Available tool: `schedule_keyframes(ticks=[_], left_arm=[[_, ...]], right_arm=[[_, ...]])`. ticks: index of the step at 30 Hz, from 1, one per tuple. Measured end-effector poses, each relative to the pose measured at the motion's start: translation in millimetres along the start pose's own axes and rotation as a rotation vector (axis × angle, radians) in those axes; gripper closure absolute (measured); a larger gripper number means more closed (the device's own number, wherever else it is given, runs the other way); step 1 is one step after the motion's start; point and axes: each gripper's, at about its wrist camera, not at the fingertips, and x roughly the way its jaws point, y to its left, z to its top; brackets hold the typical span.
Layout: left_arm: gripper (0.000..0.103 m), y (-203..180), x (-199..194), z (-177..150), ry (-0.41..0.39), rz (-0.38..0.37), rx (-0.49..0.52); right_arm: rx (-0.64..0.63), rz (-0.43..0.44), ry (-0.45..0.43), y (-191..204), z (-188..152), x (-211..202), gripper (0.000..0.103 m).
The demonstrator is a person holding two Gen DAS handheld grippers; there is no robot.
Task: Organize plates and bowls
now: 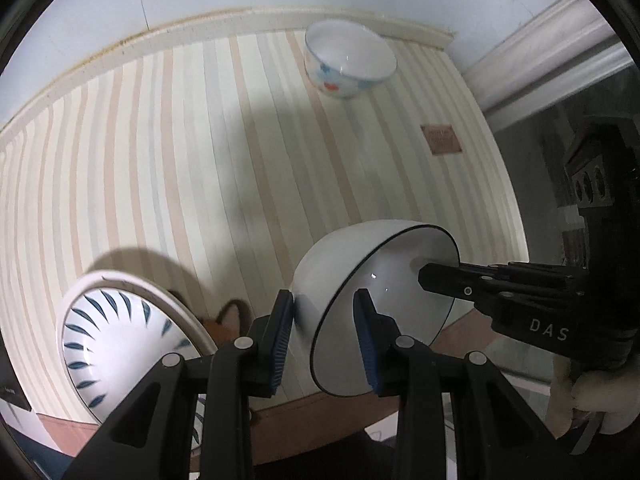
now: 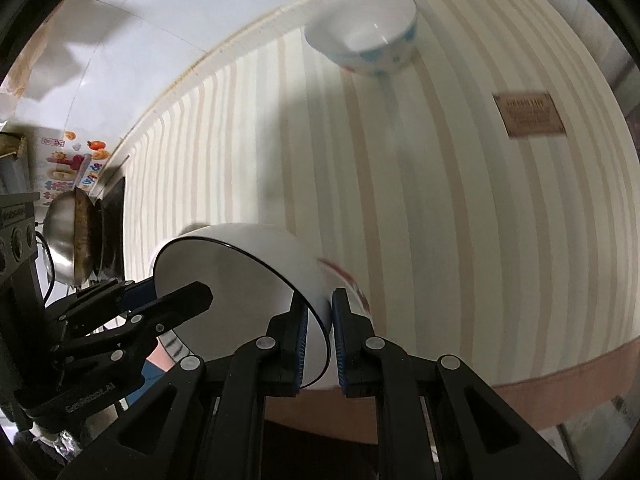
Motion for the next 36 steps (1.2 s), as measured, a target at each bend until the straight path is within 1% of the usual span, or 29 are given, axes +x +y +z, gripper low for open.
schedule_keyframes(ticks=[2, 7, 13, 20, 24, 27, 29, 31, 33, 34, 35, 36], left_arm=[[0.074, -1.3, 7.5, -3.1, 0.028, 0.003, -0.002], [0.074, -3.0, 20.4, -9.2, 0.066, 0.022, 0.007], [0.074, -5.6, 37.2, -6.7, 0.109, 0.054, 0.018], [0.074, -5.2, 52.1, -6.7, 0.137, 0.074, 0.010], [0.074, -7.7, 57.0, -5.4, 0.136, 0.088, 0.015], [0.074, -8.1, 54.3, -6.0, 0.135, 0.090, 0.015], [0.074, -8.2, 42.0, -5.7, 0.112, 0.092, 0.014], [0.074, -9.2, 23.0, -0.7, 0.067, 0.094, 0.023], [0.074, -8.4, 2.7, 14.8, 0.005, 0.096, 0.020], [0.069, -6.2, -4.8, 26.3, -0.022, 0.092, 0.010], [0.067, -2.7, -10.7, 42.2, -0.047, 0.080, -0.010], [0.067, 1.5, -12.9, 57.4, -0.063, 0.064, -0.029]], right_arm=[[0.016, 0.008, 0.021, -5.6, -7.2, 4.8, 0.089], [0.021, 0.005, 0.068, -8.7, -16.4, 17.1, 0.089], [0.019, -0.015, 0.110, -8.0, -16.0, 31.1, 0.089], [0.043, -0.009, 0.134, -7.8, -7.2, 43.0, 0.089], [0.028, -0.049, 0.131, -3.6, -3.7, 45.6, 0.086], [0.032, -0.045, 0.139, -5.0, -2.9, 47.1, 0.086], [0.033, -0.034, 0.139, -7.4, -2.1, 44.8, 0.086], [0.037, -0.003, 0.128, -9.3, -0.3, 35.0, 0.086], [0.045, 0.033, 0.069, -12.3, 6.8, 10.0, 0.085], [0.045, 0.040, 0.042, -13.0, 9.8, 1.1, 0.084], [0.052, 0.049, -0.002, -15.5, 17.1, -12.6, 0.077], [0.060, 0.057, -0.047, -19.3, 27.8, -25.6, 0.068]])
